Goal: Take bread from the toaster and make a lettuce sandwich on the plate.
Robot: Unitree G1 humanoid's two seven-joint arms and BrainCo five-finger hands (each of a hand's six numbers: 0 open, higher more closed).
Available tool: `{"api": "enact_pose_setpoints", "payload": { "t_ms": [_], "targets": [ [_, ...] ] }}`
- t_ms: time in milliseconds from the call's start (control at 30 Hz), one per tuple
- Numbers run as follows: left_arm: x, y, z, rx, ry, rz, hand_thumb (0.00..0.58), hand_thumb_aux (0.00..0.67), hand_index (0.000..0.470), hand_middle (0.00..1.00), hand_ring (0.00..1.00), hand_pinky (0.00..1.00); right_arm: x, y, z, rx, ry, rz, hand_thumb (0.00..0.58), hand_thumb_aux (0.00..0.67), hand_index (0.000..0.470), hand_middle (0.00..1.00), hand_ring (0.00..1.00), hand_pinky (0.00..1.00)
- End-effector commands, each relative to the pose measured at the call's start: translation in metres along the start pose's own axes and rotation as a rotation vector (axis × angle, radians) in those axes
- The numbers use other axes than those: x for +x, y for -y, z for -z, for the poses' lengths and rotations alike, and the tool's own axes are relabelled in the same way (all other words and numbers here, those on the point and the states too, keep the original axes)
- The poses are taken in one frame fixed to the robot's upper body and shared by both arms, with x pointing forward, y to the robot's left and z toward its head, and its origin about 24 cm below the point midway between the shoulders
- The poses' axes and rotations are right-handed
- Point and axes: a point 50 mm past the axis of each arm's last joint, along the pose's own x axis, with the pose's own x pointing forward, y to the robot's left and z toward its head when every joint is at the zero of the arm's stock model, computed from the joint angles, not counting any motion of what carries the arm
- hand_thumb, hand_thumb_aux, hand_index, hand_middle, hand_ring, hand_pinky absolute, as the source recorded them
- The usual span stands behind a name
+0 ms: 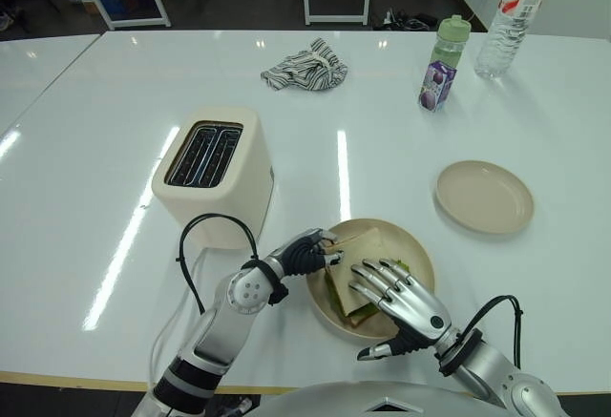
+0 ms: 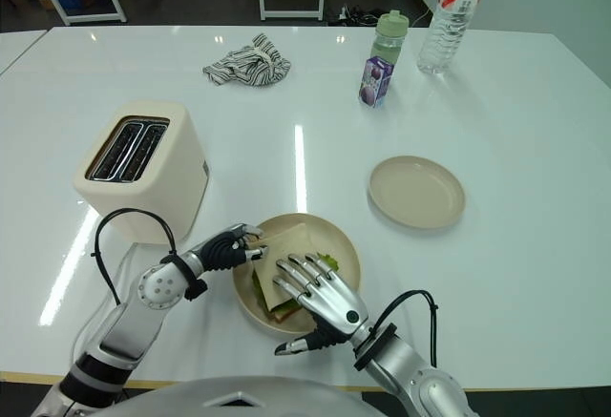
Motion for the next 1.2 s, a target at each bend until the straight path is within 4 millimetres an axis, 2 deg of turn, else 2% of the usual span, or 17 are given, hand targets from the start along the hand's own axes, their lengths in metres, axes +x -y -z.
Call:
{"api": "enact_pose_setpoints", "payload": {
  "t_ms": [33,100,233,367,533,700,800,1200],
  "targets": [
    [0.004,-0.003,0.005,0.128,-0.039,-0.053,0.0,0.0,0.0,0.0,0.0,0.0,-0.024,-0.037,0.001,-0.002,-0.057,-0.362,0.0,0.0,0.0,0.0,0.0,0.0],
    [0.004,-0.013,0.002,0.2,-0.034,-0.135,0.0,0.0,0.0,0.0,0.0,0.0,-0.024,-0.036,0.002,-0.001,-0.084,-0.379,0.0,0.0,0.0,0.0,0.0,0.0],
    [-0.002,-0.047,-0.01,0.426,-0.051,-0.427,0.0,0.0,0.0,0.0,0.0,0.0,-0.024,-0.036,0.005,-0.007,-0.109,-0.402,0.0,0.0,0.0,0.0,0.0,0.0],
    [-0.012,-0.067,-0.021,0.495,-0.041,-0.62,0.0,0.0,0.0,0.0,0.0,0.0,-0.023,-0.039,0.004,-0.001,-0.117,-0.411,0.0,0.0,0.0,0.0,0.0,0.0],
    [-0.014,-0.067,-0.023,0.462,-0.015,-0.645,0.0,0.0,0.0,0.0,0.0,0.0,-0.017,-0.035,0.004,0.002,-0.114,-0.345,0.0,0.0,0.0,0.0,0.0,0.0],
    [-0.012,-0.059,-0.021,0.279,0.063,-0.593,0.0,0.0,0.0,0.0,0.0,0.0,-0.002,-0.011,0.002,0.003,-0.077,-0.094,0.0,0.0,0.0,0.0,0.0,0.0],
    [-0.01,-0.055,-0.015,0.255,0.061,-0.575,0.0,0.0,0.0,0.0,0.0,0.0,0.004,0.005,0.003,-0.013,-0.062,0.058,0.0,0.0,0.0,0.0,0.0,0.0],
    [-0.008,-0.051,-0.012,0.201,0.099,-0.584,0.0,0.0,0.0,0.0,0.0,0.0,0.001,0.048,0.014,-0.054,-0.094,0.409,0.0,0.0,0.0,0.0,0.0,0.0]
  ]
}}
